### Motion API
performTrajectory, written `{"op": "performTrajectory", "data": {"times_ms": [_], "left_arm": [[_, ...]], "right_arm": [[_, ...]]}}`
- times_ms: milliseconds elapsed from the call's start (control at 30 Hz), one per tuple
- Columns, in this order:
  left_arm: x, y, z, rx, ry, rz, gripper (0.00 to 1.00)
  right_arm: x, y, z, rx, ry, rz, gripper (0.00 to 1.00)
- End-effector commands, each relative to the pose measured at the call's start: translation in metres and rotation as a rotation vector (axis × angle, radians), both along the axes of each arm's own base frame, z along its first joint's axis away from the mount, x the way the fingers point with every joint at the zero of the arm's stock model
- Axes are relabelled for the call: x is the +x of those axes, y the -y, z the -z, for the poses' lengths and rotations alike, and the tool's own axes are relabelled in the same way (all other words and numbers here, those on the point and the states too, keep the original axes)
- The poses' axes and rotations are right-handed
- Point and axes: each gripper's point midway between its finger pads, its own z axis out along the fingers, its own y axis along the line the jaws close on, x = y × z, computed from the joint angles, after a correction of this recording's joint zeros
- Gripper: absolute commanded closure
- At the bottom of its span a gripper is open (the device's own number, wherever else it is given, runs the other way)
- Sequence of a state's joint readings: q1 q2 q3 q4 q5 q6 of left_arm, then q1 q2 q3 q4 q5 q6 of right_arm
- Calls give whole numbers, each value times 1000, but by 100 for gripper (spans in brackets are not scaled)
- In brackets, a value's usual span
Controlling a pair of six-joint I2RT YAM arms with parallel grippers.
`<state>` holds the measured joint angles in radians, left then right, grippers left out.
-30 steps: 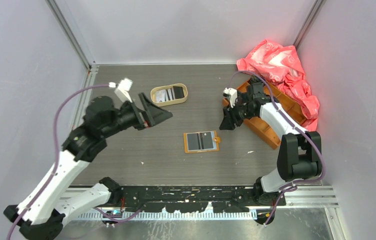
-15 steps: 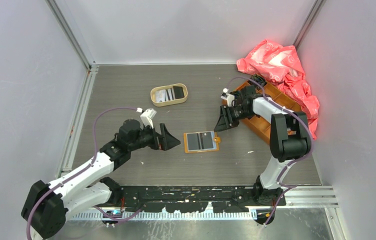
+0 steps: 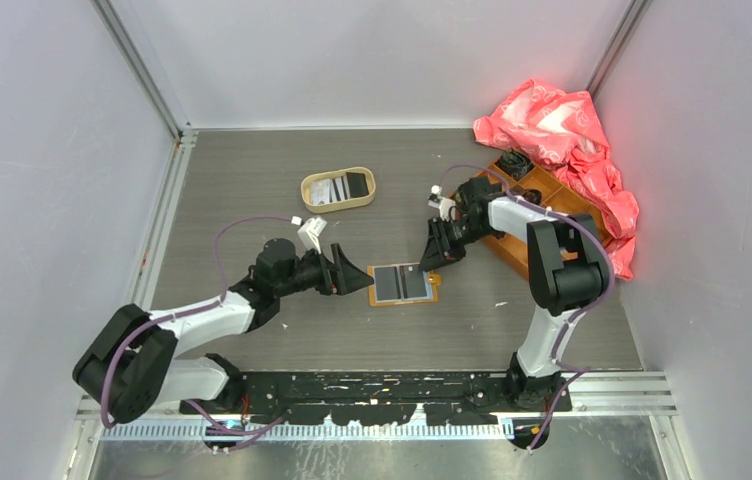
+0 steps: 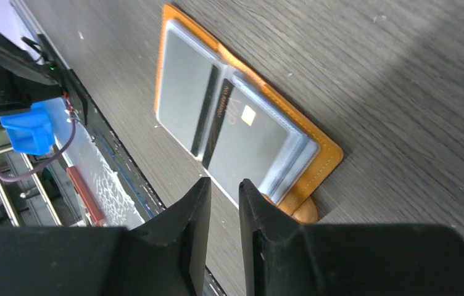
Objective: Put the credit cards into the card holder
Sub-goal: Turn over the card holder at the center of the board.
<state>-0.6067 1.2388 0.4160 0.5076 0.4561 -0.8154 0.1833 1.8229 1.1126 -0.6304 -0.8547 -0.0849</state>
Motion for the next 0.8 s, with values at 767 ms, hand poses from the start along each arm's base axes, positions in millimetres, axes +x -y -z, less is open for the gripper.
{"op": "performTrajectory", "data": {"times_ms": [767], "left_arm": [[24,13,71,108,-122,-21,56]], "right_arm": [[4,-7,26,-43,-136,-4,69]]}}
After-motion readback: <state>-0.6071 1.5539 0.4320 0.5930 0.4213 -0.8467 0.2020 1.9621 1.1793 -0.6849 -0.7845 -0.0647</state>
